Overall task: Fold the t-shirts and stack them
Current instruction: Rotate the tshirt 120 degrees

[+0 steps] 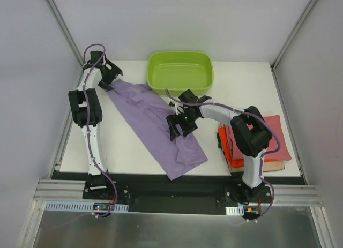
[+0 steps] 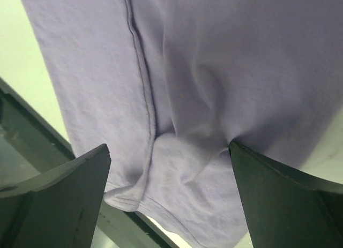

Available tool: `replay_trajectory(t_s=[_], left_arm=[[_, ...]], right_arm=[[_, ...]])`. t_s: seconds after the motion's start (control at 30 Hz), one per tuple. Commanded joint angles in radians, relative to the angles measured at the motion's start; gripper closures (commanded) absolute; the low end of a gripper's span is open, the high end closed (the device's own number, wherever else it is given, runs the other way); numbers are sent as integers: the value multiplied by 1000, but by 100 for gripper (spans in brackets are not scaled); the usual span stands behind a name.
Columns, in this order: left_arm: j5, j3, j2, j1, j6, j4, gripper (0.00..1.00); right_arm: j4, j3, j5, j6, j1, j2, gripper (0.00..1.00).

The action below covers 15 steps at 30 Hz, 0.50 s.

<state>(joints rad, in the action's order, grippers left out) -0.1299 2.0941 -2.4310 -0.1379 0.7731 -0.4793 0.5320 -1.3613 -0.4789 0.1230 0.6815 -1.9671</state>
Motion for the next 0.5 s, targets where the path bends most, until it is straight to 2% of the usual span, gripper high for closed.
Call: replay_trajectory(t_s=[0.0,0.17,0.37,0.47], left_arm=[[3,18,-79,0,-4,-47,1],[-25,0,-56,0,-43,-44,1],[108,-210,120,-3,-73,-44,1],[162,-247,162,-5,-92,-44,1]], right_arm=[[123,33,149,113,0,66,4],[115,28,117,113,9,105,4],[80,76,178,70,95,183,4],[48,114,271,29,144,232,4]])
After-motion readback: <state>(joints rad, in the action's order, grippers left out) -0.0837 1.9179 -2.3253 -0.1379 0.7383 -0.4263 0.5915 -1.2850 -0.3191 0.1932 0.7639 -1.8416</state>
